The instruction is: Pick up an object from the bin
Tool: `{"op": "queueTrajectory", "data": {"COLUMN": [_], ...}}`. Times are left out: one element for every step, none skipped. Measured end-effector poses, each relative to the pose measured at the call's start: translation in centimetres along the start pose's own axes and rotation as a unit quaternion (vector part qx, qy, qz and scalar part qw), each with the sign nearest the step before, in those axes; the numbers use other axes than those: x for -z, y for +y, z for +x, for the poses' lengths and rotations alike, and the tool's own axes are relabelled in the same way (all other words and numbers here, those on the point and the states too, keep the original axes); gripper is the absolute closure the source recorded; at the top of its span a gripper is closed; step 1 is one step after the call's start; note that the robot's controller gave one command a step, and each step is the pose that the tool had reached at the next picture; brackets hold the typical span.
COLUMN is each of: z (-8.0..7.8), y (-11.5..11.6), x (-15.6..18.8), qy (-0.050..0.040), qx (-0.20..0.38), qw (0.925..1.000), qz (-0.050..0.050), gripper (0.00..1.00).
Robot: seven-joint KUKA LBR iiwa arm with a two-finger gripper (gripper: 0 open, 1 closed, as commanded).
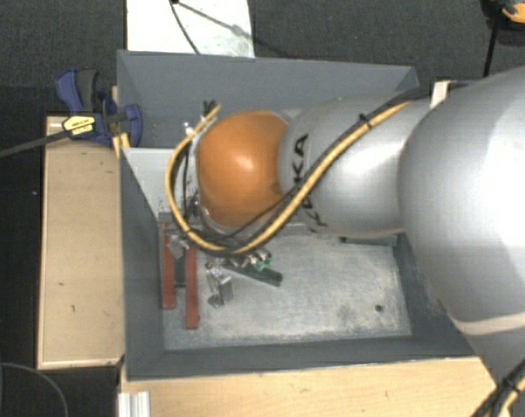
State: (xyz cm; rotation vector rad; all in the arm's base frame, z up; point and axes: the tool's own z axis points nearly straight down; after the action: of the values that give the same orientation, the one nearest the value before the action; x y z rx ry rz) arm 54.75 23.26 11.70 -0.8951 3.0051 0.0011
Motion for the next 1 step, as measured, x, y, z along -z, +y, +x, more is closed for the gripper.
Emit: {"op": "queueTrajectory", "data": {"z": [-0.52], "y": [1.06], "x": [-4.64], "qy": [0.0033], "qx": [0.182], "qw": [0.9832], "qz": [-0.002], "gripper": [1.00]}}
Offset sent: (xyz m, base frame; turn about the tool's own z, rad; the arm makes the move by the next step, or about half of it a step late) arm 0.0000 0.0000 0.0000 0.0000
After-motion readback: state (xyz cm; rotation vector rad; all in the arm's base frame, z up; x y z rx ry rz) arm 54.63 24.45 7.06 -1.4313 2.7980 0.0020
